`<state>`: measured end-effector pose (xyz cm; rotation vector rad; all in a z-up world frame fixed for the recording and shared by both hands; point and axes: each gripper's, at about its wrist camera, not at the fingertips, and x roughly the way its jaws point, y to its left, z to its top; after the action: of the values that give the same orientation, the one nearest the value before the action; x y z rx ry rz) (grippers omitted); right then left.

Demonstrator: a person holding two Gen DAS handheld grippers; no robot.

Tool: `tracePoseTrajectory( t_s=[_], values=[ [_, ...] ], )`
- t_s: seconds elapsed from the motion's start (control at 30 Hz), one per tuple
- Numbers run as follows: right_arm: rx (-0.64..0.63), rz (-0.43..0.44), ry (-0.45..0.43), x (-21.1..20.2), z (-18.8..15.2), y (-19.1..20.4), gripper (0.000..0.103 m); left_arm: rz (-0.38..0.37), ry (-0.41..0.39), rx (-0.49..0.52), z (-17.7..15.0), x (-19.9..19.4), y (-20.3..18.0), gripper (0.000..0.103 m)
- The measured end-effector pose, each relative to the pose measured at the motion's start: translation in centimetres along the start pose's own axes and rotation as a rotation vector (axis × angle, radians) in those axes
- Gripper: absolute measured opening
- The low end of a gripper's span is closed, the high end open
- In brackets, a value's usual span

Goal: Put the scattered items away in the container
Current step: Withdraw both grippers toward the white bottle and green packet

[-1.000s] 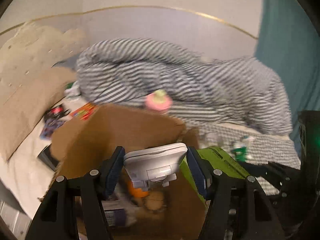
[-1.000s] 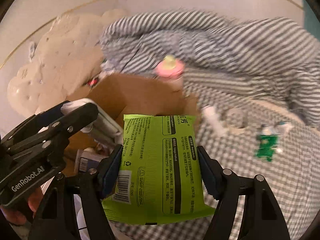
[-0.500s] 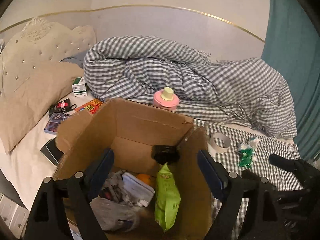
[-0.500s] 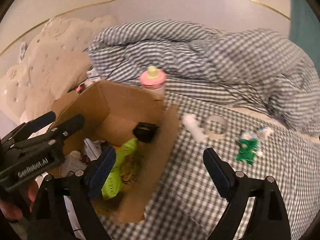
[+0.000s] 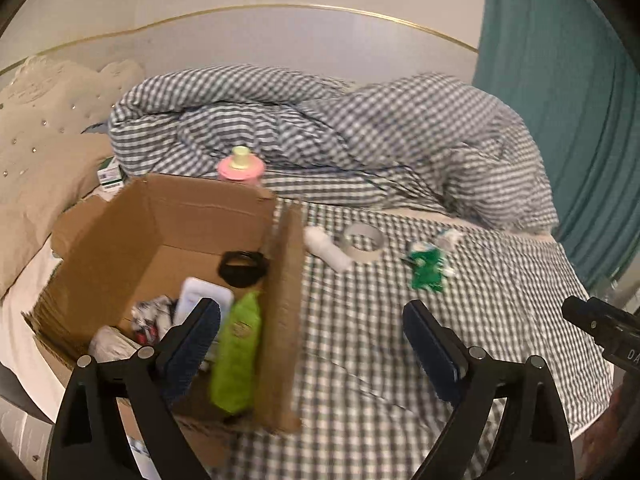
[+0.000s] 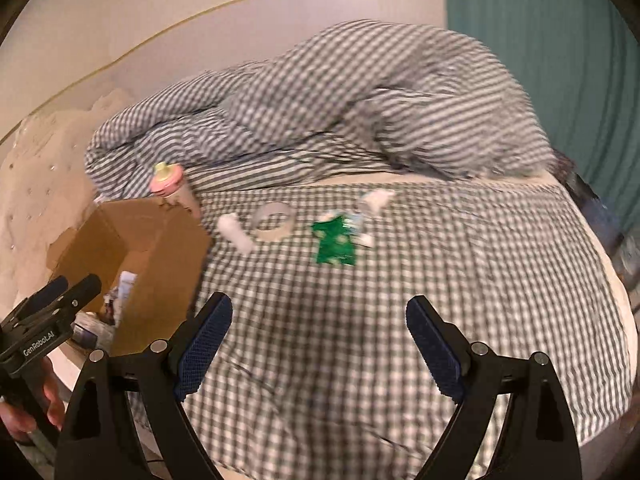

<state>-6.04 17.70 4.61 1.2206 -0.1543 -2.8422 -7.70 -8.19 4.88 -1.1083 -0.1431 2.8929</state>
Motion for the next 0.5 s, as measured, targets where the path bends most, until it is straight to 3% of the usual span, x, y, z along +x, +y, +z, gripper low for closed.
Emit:
tracePoseTrajectory(
  t_s=[0.33, 0.5],
  values=[
    [0.008, 0.002, -0.025, -3.4, -4.2, -3.3, 0.089, -0.011, -0.01, 0.087, -3.2, -1.4, -6.1, 0.098],
    [0.019, 0.004, -0.024, -3.7, -4.4, -4.9, 0.089, -0.005, 0.012, 0.103, -3.3, -0.6, -7.5, 0.098]
  ],
)
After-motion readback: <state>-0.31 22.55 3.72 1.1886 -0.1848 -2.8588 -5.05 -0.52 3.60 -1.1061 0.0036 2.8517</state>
